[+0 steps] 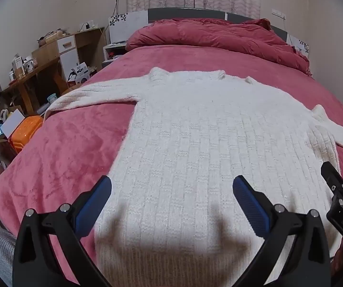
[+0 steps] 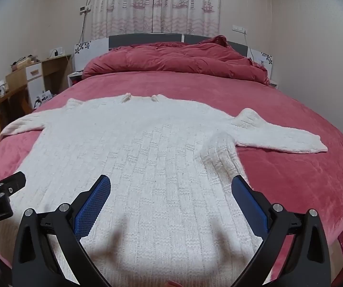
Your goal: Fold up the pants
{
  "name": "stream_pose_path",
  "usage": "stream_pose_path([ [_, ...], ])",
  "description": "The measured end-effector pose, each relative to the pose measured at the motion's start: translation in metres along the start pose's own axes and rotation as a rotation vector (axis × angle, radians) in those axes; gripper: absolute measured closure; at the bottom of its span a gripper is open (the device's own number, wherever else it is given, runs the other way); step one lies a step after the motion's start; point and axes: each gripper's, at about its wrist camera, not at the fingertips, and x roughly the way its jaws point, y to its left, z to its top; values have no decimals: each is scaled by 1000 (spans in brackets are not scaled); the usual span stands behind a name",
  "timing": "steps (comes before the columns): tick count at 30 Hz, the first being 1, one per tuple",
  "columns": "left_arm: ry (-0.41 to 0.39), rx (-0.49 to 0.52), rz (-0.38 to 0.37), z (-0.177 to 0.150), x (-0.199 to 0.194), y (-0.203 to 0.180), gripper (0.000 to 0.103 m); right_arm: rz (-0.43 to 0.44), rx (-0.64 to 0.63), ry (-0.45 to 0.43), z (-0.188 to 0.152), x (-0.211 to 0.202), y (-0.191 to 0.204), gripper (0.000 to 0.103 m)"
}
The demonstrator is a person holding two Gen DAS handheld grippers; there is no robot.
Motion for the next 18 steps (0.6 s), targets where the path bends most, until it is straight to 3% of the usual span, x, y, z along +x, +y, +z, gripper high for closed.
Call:
stream_pose_path([
  [18,7,-9,7,-4,2,2,2,8,15,8,2,2,-1,3],
])
